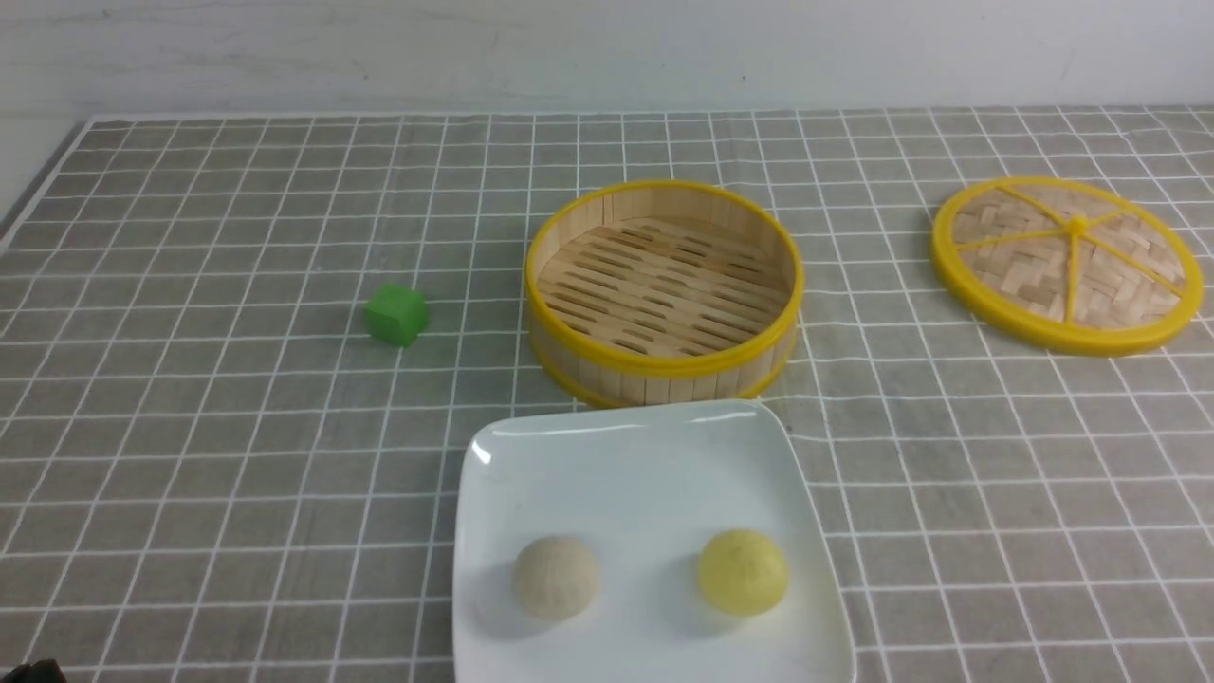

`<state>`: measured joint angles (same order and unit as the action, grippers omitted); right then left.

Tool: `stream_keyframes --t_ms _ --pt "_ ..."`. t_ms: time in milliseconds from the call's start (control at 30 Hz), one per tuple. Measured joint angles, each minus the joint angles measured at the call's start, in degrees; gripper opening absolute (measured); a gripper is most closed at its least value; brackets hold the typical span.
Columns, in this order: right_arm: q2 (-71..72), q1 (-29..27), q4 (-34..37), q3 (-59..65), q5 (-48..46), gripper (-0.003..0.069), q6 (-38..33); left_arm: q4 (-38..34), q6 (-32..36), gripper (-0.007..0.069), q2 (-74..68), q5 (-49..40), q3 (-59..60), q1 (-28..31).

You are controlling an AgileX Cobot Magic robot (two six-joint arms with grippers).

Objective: Put the steamed buns into the plate on the grey tablecloth.

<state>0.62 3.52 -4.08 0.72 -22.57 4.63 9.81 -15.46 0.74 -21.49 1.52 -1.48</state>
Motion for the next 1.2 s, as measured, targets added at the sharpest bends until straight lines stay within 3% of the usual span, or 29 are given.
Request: stream_keyframes --t_ms 1200 --pt "0.00 0.00 0.00 0.00 0.00 0.0038 0.00 1.38 0.00 0.0115 0.00 -0.09 0.00 0.00"
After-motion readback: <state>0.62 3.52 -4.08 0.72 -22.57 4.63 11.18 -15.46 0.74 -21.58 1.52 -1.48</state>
